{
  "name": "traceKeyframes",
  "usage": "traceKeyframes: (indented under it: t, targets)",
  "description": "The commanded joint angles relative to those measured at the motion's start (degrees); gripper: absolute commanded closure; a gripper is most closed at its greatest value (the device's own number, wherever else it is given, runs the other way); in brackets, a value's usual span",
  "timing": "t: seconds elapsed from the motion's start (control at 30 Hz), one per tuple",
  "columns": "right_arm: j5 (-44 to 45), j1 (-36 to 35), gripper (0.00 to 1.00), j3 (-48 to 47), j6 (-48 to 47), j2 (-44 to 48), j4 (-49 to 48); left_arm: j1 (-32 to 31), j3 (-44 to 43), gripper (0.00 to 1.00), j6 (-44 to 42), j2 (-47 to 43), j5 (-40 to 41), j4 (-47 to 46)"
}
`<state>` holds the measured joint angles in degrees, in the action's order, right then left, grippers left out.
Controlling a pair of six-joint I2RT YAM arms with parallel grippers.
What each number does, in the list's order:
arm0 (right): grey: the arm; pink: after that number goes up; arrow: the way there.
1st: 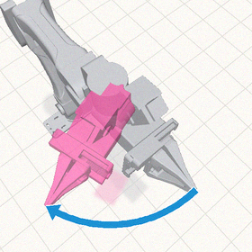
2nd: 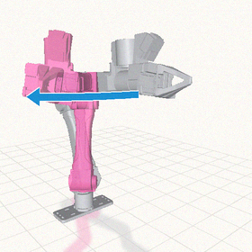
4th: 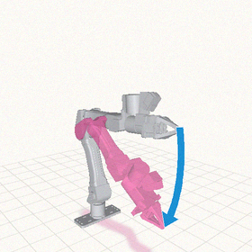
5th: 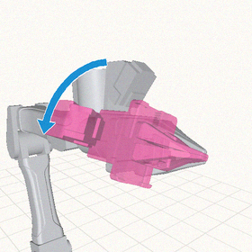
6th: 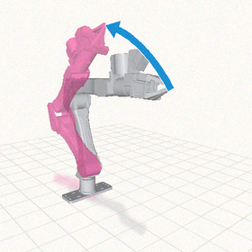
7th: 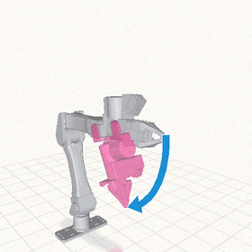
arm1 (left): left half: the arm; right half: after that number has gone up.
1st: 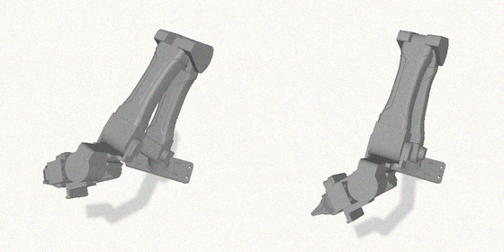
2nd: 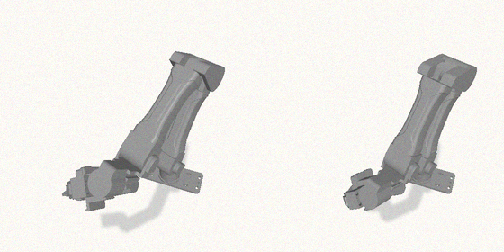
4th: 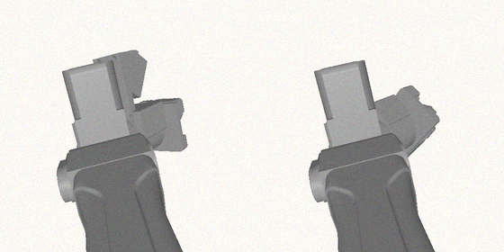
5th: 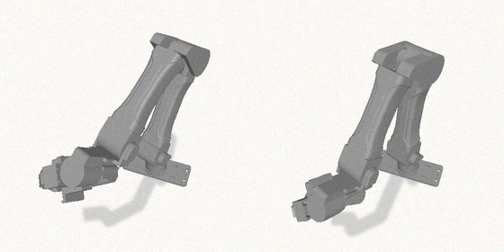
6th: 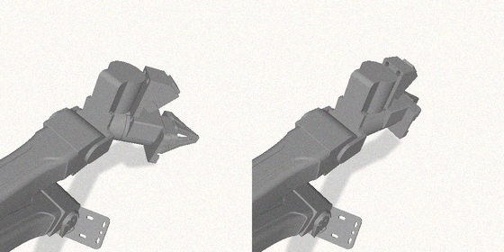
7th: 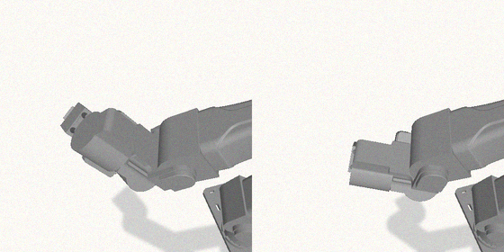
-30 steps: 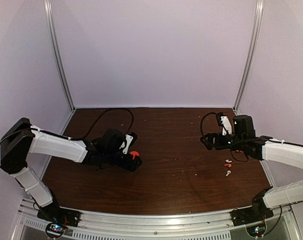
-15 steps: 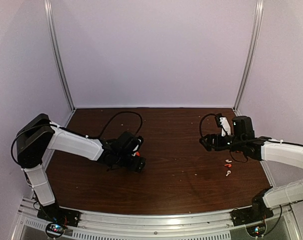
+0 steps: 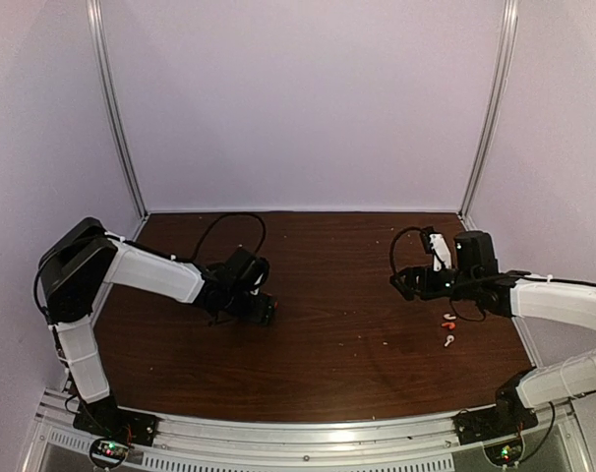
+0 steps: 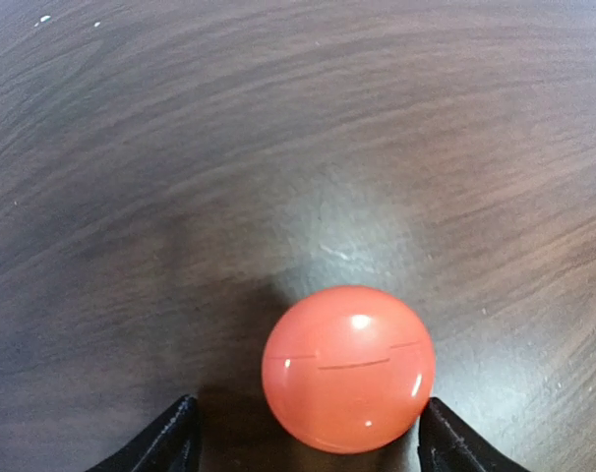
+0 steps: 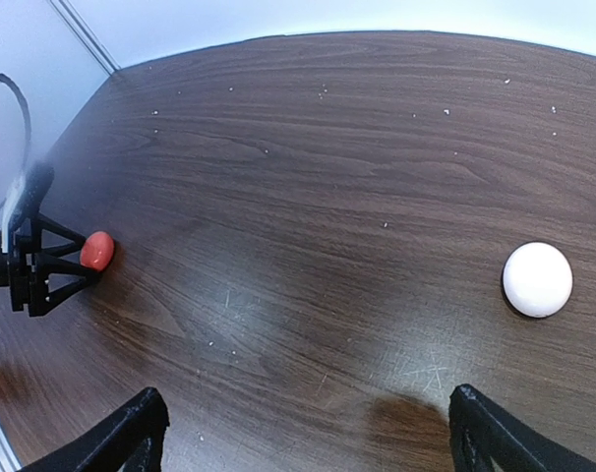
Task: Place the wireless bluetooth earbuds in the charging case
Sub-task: Pick up the charging case from the center of the board.
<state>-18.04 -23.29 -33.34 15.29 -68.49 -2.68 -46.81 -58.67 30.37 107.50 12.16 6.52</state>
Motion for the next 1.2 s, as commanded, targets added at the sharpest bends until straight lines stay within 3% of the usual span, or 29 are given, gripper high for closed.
traceKeyframes:
  t: [0.0,0.23,0.57,0.83,1.17]
  targets:
    - [-0.5,-0.3,0.0,0.6,-0.4,-1.0,-2.1,1.2,-1.5,0.24,-0.8,2.0,-2.9,-4.0]
    - [-0.9,-0.3,0.0,0.6,-0.5,-1.9,-2.8,1.5,-2.7,0.29,-2.9,3.5,-4.4,-4.8]
    - [-3.5,-0.3,0.0,0.6,0.0,-2.2,-3.8,1.7,-2.5,0.47,-4.7,2.8,-5.5,-4.6]
    - [-10.4,-0.5,0.0,0.1,2.2,-1.1,-4.1,0.1,6.5,0.6,-14.4,-6.9,-11.1,-16.1]
    - [-17.7,-5.4,0.04,-1.2,7.5,0.3,-1.1,-9.0,21.6,0.64,-34.1,-24.4,-13.9,-38.1]
